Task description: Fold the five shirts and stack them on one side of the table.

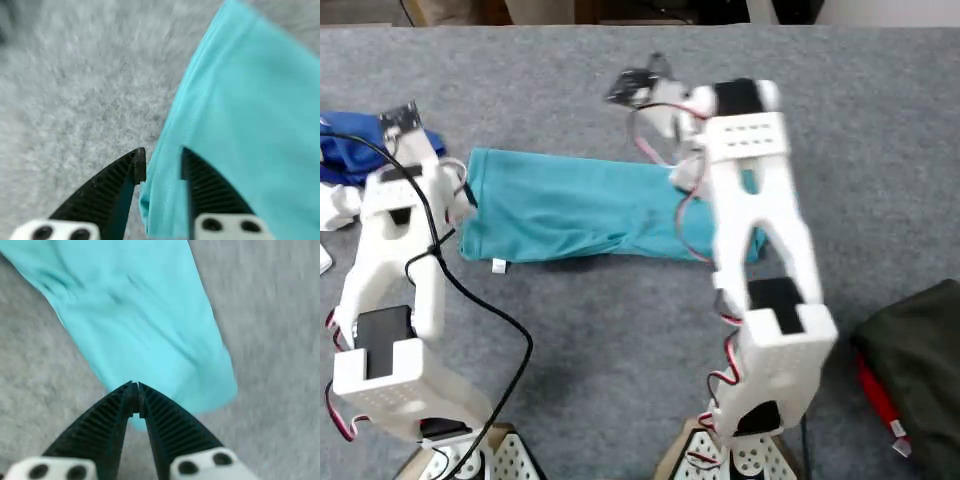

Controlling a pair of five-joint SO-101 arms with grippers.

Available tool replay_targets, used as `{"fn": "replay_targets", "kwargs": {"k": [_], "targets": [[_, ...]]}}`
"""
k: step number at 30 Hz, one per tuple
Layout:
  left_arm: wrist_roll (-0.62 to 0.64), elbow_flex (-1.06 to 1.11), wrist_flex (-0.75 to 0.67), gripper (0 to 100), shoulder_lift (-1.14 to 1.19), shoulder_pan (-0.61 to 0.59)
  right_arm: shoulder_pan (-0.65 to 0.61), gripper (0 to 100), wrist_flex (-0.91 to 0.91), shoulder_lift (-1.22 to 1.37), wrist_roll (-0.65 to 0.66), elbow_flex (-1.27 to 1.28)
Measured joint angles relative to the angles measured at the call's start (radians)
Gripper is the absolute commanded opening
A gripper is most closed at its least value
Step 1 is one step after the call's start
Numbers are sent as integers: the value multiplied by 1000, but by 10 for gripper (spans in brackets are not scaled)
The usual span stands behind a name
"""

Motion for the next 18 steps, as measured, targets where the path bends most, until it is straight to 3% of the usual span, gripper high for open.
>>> {"fn": "replay_targets", "kwargs": {"k": [3, 7, 18], "targets": [[-52, -176, 163, 172, 0, 0, 80, 5, 14, -41, 15, 51], [-100, -347, 279, 214, 49, 0, 137, 5, 20, -114, 15, 117], [-190, -858, 555, 217, 600, 2, 143, 5, 61, -264, 15, 259]]}}
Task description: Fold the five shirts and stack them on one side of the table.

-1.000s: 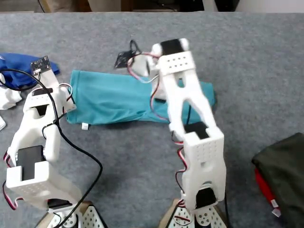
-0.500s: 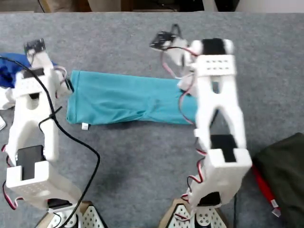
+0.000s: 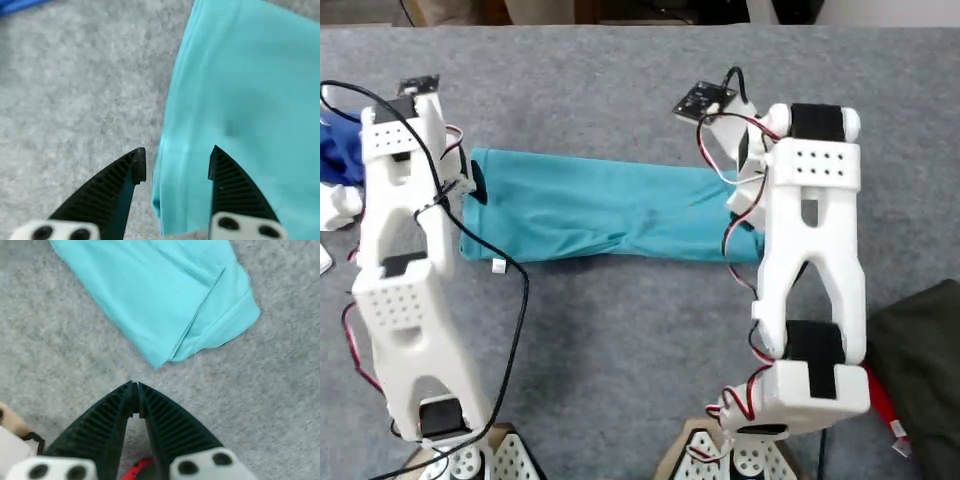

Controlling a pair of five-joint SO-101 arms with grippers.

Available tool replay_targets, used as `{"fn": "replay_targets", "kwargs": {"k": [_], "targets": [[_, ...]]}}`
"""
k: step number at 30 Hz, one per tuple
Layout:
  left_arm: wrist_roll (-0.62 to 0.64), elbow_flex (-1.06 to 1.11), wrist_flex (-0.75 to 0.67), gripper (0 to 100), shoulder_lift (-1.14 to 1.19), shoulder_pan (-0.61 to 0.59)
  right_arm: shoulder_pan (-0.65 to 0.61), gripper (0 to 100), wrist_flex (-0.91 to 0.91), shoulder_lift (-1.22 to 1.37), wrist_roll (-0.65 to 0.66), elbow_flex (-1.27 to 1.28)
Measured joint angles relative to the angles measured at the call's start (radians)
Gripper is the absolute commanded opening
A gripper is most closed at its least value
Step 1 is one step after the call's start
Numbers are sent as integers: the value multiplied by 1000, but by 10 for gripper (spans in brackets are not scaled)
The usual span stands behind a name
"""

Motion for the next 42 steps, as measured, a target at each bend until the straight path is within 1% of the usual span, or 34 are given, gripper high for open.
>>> {"fn": "replay_targets", "kwargs": {"k": [3, 7, 9, 11, 14, 15, 18, 25, 29, 32, 35, 38, 40, 42], "targets": [[0, -173, 63, 217, 141, 0, -2, 5, 20, -20, 0, 0], [-25, -361, 121, 212, 287, 0, -41, 5, 34, -23, 0, 0], [-35, -416, 137, 180, 341, 0, -61, 5, 35, -23, 0, 0], [-38, -459, 144, 126, 377, 2, -72, 5, 35, -23, -17, 0], [-26, -494, 149, 31, 414, 11, -86, 5, 35, -23, -28, 0], [-11, -499, 149, 15, 423, 14, -87, 5, 35, -23, -29, 0], [32, -509, 149, 19, 433, 17, -84, 5, 35, -23, -29, 0], [87, -516, 149, 20, 437, 17, -83, 5, 35, -23, -29, 0], [94, -528, 167, 19, 439, 17, -26, 5, 35, -23, -29, 0], [94, -540, 178, 19, 434, 15, 52, 5, 14, -25, -35, 9], [94, -540, 180, 19, 420, 15, 172, 5, -89, -25, -66, 75], [94, -539, 180, 19, 397, 18, 301, 5, -270, -26, -78, 213], [94, -537, 181, 19, 373, 31, 339, 5, -404, -26, -104, 318], [94, -537, 186, 19, 339, 51, 341, 5, -552, -26, -169, 410]]}}
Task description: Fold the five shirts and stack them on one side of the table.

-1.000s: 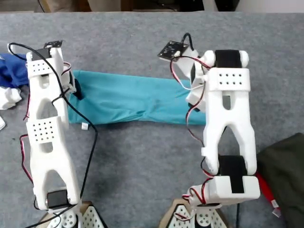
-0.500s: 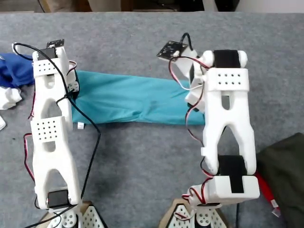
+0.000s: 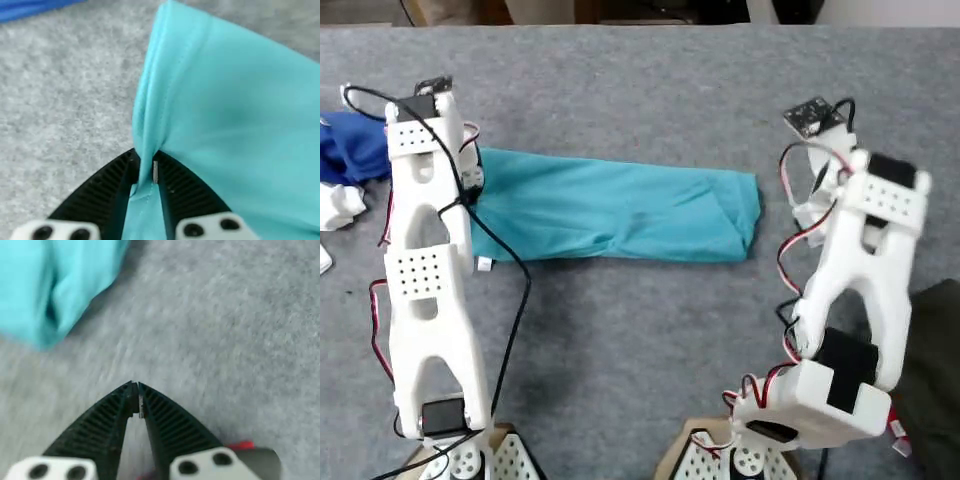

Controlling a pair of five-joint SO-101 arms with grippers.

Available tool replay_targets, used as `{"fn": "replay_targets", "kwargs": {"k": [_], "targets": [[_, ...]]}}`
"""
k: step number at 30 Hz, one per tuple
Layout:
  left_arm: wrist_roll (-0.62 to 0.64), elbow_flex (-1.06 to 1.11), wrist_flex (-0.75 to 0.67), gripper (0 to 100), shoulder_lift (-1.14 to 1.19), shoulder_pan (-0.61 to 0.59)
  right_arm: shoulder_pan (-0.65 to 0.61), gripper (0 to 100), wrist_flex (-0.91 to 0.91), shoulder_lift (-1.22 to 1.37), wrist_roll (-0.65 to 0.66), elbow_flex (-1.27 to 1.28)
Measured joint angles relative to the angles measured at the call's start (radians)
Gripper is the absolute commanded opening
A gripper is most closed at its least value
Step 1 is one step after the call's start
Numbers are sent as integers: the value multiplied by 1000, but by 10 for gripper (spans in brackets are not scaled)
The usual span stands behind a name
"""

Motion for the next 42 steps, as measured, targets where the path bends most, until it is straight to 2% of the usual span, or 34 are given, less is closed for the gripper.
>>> {"fn": "replay_targets", "kwargs": {"k": [6, 12, 15, 25, 37, 42], "targets": [[-9, 38, 0, 19, -121, 87, -2, 5, -428, 0, -293, 183], [-12, 219, 0, 19, -256, 232, -2, 5, -675, 29, -465, 270], [-12, 284, 0, 19, -305, 302, 5, 5, -703, 40, -477, 269], [-12, 290, 0, 19, -350, 526, 107, 5, -718, 49, -485, 267], [97, 95, -2, 20, -350, 706, 118, 5, -718, 49, -470, 267], [127, 95, -84, 20, -350, 764, 118, 5, -718, 49, -470, 267]]}}
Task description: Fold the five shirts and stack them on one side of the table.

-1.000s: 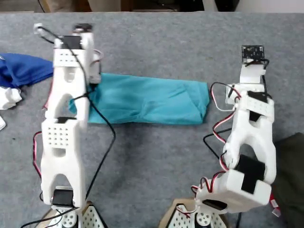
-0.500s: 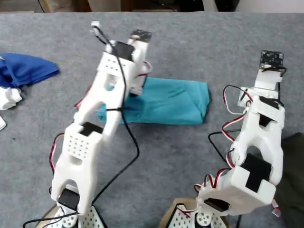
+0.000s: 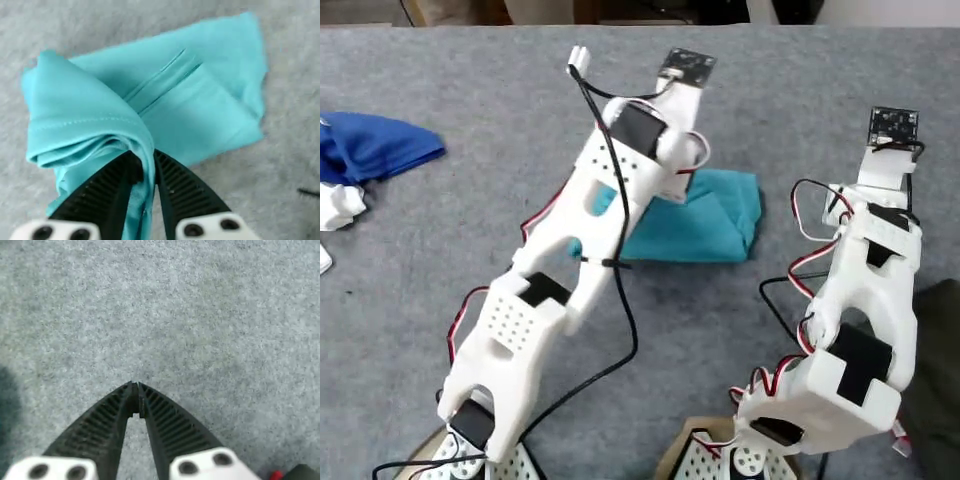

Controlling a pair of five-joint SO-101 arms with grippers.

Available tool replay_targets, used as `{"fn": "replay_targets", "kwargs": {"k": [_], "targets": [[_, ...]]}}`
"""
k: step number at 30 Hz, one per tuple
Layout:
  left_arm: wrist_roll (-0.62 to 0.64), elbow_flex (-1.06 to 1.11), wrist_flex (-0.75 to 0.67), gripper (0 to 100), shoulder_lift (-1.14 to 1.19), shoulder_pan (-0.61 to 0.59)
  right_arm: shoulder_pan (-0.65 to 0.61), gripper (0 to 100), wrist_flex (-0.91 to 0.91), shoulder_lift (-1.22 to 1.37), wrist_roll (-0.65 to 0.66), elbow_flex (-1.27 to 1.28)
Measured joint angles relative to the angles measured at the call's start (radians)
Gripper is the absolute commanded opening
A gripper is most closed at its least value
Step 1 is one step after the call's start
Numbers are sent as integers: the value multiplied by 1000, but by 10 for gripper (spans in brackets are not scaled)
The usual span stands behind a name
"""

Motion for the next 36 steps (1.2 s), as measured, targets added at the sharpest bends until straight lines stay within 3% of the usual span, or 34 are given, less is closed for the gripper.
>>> {"fn": "replay_targets", "kwargs": {"k": [15, 36], "targets": [[20, -6, -238, 20, 95, 109, 0, 5, 0, 0, 0, 0], [120, -6, -376, 20, 219, 176, 0, 5, 0, 0, 0, 0]]}}
